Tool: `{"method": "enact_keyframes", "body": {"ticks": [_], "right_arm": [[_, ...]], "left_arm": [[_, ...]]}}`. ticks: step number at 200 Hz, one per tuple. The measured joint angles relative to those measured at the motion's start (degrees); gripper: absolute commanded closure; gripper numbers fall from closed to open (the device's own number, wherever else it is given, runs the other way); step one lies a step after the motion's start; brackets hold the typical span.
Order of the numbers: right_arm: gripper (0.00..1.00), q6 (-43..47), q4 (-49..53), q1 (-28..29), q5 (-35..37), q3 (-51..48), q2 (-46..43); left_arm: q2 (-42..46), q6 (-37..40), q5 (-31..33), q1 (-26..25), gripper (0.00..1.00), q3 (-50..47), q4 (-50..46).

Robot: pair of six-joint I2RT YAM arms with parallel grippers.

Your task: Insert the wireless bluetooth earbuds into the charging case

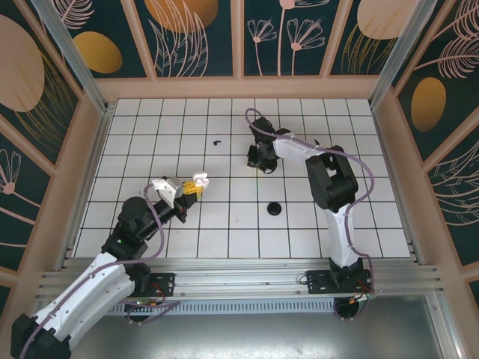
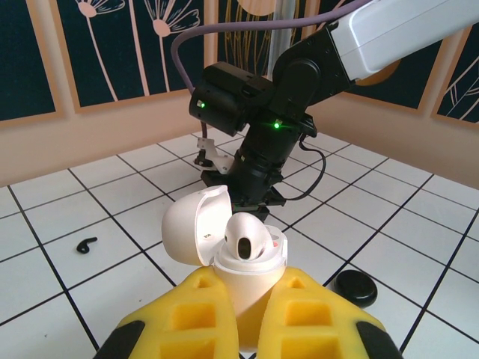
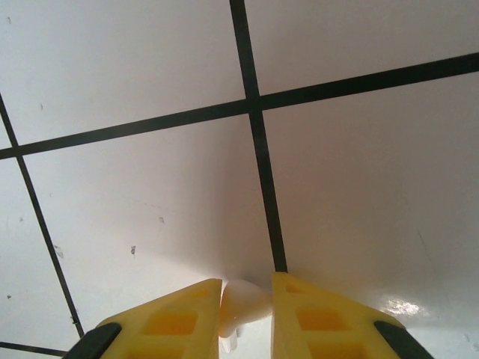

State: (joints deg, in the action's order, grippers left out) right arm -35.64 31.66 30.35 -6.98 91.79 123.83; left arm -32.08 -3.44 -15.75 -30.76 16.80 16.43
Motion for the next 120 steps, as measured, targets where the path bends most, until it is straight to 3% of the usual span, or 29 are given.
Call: {"method": "enact_keyframes", "body": {"ticks": [56,120], "right_arm": [[0.81,0.76,1.88,0.15,2.84,0.04,-1.57],[0.81,0.79,3.13,3.80,8.13,0.04,-12.55]], "left_arm": [[0.00,-0.04,-0.02,0.00,1.00,0.02,0.02],[-1.51,-2.10,-0.52,0.00,1.00,0.04,2.14]]}}
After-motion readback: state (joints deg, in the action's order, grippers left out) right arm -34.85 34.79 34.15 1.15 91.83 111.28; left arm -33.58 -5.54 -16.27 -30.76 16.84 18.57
